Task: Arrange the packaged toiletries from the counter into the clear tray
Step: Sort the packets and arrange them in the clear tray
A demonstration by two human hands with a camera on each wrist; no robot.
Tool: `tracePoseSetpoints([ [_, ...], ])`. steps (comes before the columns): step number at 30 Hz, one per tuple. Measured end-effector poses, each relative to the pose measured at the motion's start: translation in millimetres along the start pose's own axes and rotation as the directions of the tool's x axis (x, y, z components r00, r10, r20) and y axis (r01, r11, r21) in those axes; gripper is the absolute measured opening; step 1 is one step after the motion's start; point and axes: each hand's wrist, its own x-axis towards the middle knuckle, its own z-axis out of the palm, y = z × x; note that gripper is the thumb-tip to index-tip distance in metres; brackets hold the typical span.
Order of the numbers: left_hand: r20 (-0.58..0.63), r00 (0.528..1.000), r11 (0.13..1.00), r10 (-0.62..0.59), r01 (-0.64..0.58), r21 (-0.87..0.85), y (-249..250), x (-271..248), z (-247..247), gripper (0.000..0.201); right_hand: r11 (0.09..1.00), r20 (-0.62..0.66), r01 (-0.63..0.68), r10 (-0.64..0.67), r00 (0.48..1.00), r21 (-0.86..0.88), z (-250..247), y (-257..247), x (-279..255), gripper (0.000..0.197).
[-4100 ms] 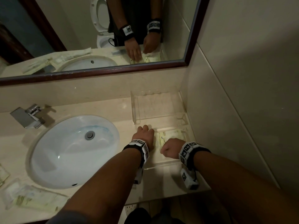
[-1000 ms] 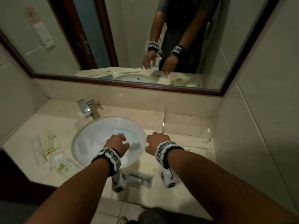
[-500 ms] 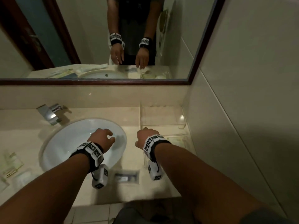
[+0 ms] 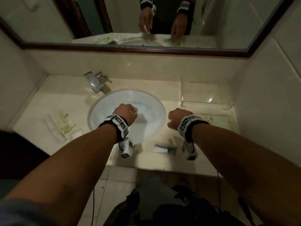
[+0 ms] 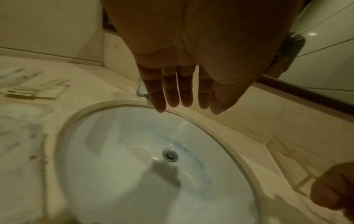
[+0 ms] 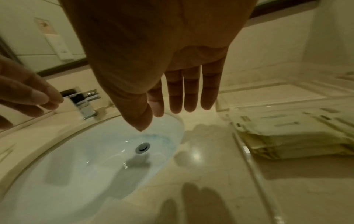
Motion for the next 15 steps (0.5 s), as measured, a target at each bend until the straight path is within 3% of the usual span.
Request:
tracePoseSetpoints([
  [7,-0.004,0.978,0.976,-0.208,0.207,-0.07,-74,-24,-9,0.035,0.96,0.179,0.261,-0.24,0.954,-0.104,5,-65,20,0.046],
  [15,0.024,0.899,0.894,-0.437,0.437,-0.102,-131,-65,0,0.037,0.912,0.304,0.398,-0.353,0.885,-0.102,20,-107,34,0.06],
])
